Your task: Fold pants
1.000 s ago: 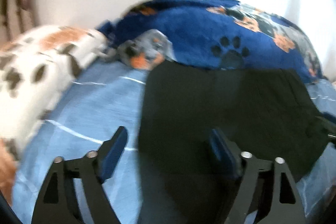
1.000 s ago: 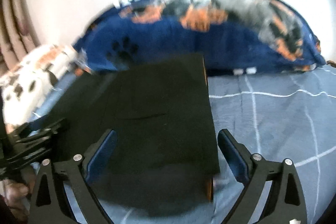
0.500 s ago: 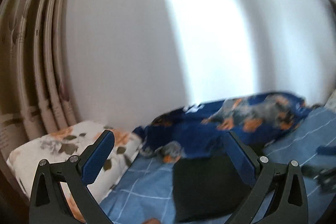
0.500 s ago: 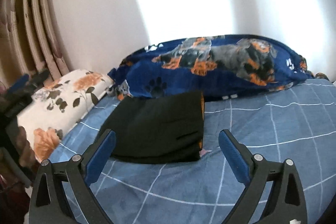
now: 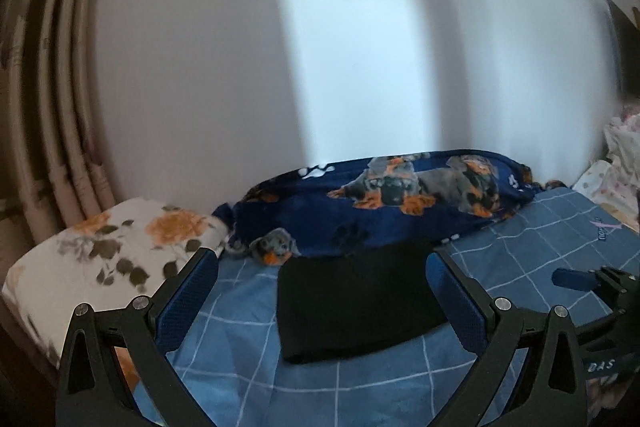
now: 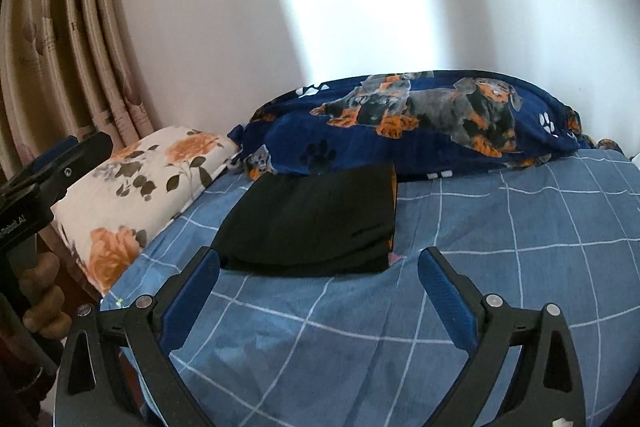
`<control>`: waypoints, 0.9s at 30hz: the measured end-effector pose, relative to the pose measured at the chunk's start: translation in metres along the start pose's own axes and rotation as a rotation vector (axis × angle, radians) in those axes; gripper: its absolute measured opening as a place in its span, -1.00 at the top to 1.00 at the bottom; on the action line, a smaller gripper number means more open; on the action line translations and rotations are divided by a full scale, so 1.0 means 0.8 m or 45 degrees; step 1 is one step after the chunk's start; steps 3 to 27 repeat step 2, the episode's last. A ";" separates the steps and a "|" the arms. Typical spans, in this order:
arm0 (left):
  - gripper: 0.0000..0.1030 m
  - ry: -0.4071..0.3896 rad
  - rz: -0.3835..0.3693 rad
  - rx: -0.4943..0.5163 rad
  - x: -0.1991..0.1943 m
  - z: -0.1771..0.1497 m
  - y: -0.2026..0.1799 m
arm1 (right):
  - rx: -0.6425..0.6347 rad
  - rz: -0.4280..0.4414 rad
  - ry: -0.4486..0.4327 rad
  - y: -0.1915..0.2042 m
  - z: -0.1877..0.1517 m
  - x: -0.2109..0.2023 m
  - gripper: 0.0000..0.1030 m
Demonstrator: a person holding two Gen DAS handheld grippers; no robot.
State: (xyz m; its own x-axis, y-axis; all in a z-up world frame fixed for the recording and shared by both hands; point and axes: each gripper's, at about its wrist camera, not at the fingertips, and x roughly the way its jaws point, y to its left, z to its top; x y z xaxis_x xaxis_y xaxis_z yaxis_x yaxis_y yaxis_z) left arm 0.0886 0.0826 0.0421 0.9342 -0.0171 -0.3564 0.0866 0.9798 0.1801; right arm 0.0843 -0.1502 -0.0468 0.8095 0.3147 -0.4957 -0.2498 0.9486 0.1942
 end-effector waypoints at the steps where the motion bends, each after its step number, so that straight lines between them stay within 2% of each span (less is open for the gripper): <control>1: -1.00 0.005 0.009 -0.006 0.000 -0.001 0.004 | -0.002 0.002 0.001 0.002 -0.003 -0.004 -0.93; 27: -1.00 0.022 0.024 -0.013 0.002 -0.003 0.008 | -0.004 0.004 0.003 0.003 -0.004 -0.005 -0.93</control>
